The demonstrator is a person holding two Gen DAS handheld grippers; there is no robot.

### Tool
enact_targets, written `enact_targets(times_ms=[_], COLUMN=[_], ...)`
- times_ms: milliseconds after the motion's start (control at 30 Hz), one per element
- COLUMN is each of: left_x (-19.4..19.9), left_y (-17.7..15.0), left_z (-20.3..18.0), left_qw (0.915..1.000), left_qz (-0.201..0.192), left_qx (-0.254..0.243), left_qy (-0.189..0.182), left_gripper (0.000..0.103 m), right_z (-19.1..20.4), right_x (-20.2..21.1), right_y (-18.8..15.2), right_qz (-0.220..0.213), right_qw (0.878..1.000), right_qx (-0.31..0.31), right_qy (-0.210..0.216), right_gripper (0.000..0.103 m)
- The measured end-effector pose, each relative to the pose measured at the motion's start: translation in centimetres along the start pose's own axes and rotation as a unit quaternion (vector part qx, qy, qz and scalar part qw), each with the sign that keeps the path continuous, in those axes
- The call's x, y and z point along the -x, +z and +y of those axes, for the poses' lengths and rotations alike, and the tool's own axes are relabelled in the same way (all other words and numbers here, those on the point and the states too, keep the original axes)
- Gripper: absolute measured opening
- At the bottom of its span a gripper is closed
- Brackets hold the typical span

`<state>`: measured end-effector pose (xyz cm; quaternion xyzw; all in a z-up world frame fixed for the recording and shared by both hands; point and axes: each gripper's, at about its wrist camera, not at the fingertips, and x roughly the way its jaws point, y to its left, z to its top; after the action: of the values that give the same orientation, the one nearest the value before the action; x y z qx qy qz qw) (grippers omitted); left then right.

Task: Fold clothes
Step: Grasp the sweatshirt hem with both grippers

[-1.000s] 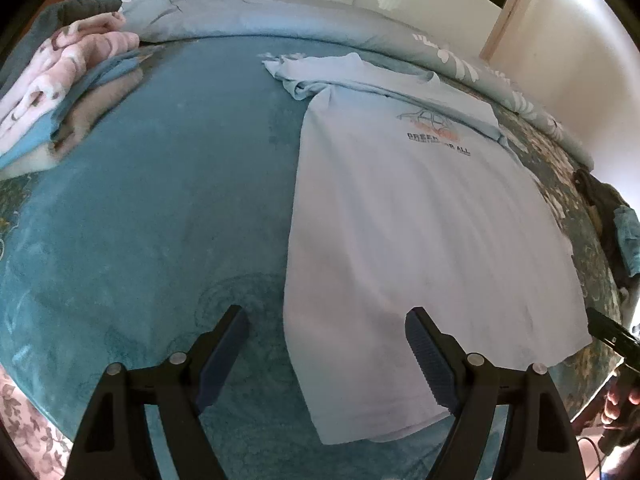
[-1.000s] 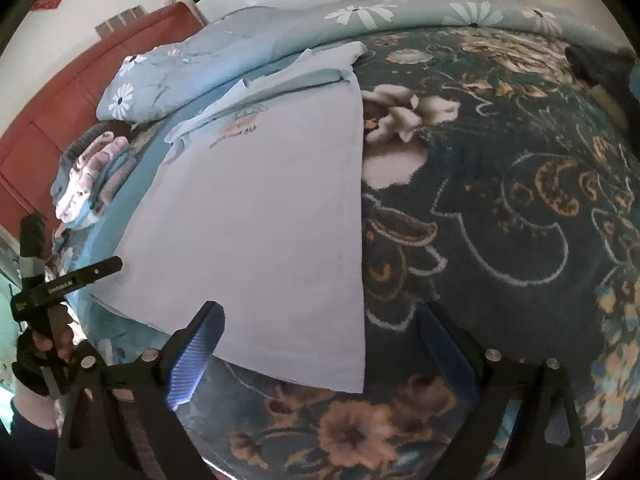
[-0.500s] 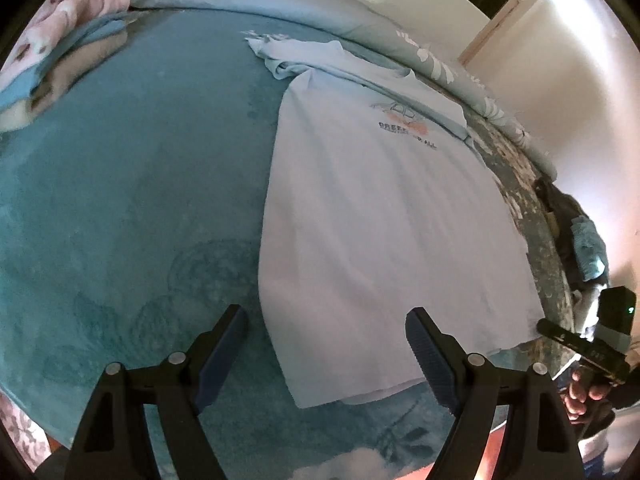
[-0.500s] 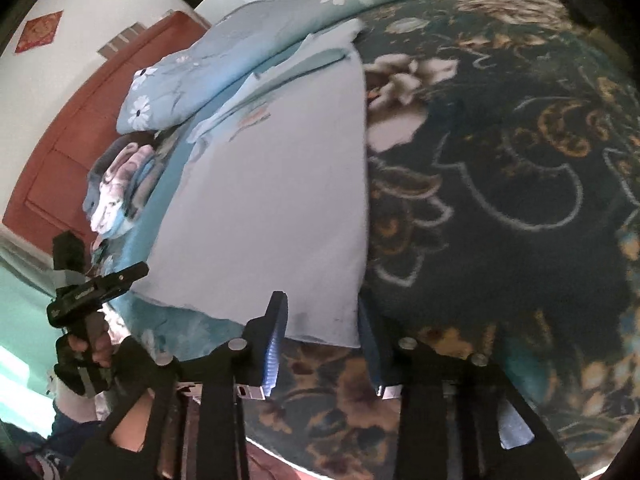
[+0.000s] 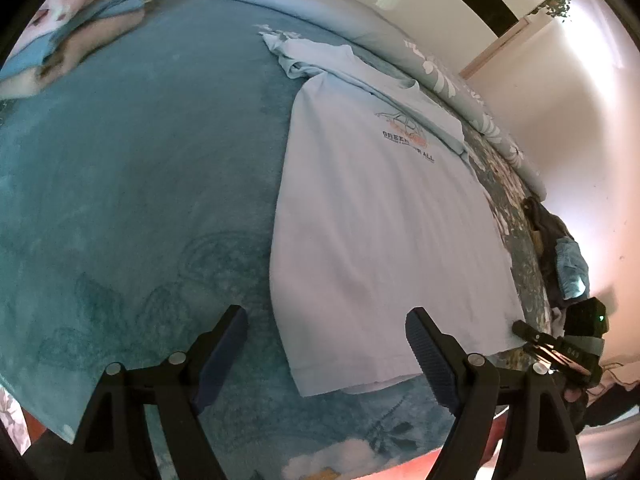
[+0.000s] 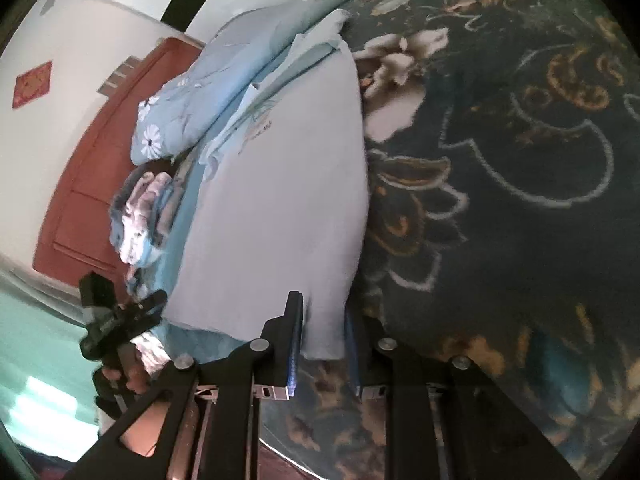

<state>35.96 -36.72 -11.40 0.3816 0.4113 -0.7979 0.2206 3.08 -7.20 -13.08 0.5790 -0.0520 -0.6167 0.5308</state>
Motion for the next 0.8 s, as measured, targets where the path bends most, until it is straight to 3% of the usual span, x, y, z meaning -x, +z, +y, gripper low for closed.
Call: enact_targets(times_ms=[33, 67, 267, 533, 600, 667, 733, 800], left_x=[0.0, 0.1, 0.5, 0.0, -0.2, -0.4, -0.6, -0.7], left_y=[0.0, 0.0, -0.2, -0.5, -0.6, -0.7, -0.8, -0.9], left_z=[0.0, 0.1, 0.1, -0.6, -0.8, -1.0, -1.2, -1.0], left_qw=[1.0000, 1.0000, 1.0000, 0.9999, 0.9997, 0.9996, 0.9993, 0.9988], left_qz=[0.000, 0.000, -0.001, 0.007, 0.010, 0.013, 0.016, 0.018], left_qx=[0.000, 0.001, 0.003, -0.002, -0.005, -0.008, -0.011, -0.003], left_qy=[0.000, -0.001, 0.001, -0.015, -0.020, -0.026, -0.031, -0.046], left_gripper=[0.084, 0.084, 0.084, 0.083, 0.076, 0.056, 0.049, 0.030], right_z=[0.1, 0.2, 0.4, -0.9, -1.1, -1.1, -1.0, -0.9], right_x=[0.0, 0.0, 2.2, 1.5, 1.5, 1.6, 1.6, 1.7], right_y=[0.1, 0.2, 1.2, 1.9, 1.9, 1.8, 1.7, 1.7], right_qz=[0.000, -0.002, -0.044, -0.036, -0.035, -0.034, -0.032, -0.031], right_qw=[1.000, 1.000, 0.995, 0.996, 0.996, 0.996, 0.996, 0.996], right_qx=[0.001, 0.003, 0.036, 0.024, 0.025, 0.025, 0.025, 0.026], right_qy=[0.004, 0.005, -0.081, -0.083, -0.081, -0.082, -0.081, -0.082], right_gripper=[0.018, 0.006, 0.006, 0.006, 0.006, 0.006, 0.006, 0.006])
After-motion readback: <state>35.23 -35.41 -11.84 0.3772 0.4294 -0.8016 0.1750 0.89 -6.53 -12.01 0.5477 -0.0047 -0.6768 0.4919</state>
